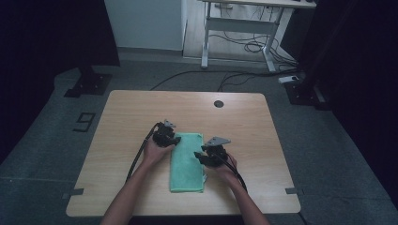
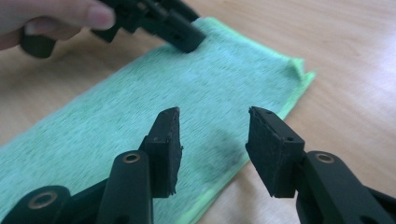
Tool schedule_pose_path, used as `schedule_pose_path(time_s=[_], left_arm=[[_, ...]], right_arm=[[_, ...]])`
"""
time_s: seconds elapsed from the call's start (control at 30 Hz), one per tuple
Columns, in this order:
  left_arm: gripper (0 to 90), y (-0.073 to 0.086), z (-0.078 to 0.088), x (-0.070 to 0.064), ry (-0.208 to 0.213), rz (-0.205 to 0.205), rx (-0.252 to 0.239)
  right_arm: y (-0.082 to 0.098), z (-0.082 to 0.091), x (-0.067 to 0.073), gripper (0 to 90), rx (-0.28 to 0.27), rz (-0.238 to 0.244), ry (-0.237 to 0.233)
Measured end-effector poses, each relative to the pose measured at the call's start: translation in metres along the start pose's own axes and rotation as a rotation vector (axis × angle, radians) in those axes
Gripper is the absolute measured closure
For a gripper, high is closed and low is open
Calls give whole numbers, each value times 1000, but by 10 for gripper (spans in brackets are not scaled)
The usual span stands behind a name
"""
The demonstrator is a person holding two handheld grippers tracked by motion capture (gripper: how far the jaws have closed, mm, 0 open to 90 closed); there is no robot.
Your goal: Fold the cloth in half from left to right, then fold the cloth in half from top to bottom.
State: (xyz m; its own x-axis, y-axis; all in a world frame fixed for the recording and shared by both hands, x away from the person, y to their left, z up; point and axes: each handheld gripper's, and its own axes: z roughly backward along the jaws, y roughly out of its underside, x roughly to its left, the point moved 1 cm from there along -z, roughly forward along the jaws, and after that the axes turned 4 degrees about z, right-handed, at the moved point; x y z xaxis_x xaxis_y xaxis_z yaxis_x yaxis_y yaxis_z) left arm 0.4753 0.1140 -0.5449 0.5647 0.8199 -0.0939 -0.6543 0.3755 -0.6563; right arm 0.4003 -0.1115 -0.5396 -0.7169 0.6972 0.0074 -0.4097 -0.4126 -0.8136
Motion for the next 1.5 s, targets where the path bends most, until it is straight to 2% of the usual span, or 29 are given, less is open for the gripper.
schedule_pose_path(time_s=[0.4, 0.53, 0.6, 0.63, 0.77, 1.03, 1.27, 1.5], left_arm=[[586, 0, 0, 0, -1, 2, -5], [586, 1, 0, 0, -1, 1, -5], [586, 1, 0, 0, -2, 4, -7], [586, 1, 0, 0, -3, 4, -9], [587, 2, 0, -1, -3, 5, -14], [587, 2, 0, -1, -4, 7, -17], [588, 2, 0, -1, -4, 7, -15], [588, 2, 0, -1, -6, 10, -13]], right_arm=[[-9, -12, -16, 545, 8, -11, 43], [-12, -18, -27, 543, 19, -32, 61], [-14, -22, -35, 549, 6, -41, 78], [-14, -24, -38, 547, 16, -57, 76], [-14, -31, -47, 547, 24, -70, 88], [-24, -45, -55, 553, 25, -70, 107], [-35, -59, -62, 600, 63, -54, 135], [-30, -62, -73, 630, 90, -81, 158]])
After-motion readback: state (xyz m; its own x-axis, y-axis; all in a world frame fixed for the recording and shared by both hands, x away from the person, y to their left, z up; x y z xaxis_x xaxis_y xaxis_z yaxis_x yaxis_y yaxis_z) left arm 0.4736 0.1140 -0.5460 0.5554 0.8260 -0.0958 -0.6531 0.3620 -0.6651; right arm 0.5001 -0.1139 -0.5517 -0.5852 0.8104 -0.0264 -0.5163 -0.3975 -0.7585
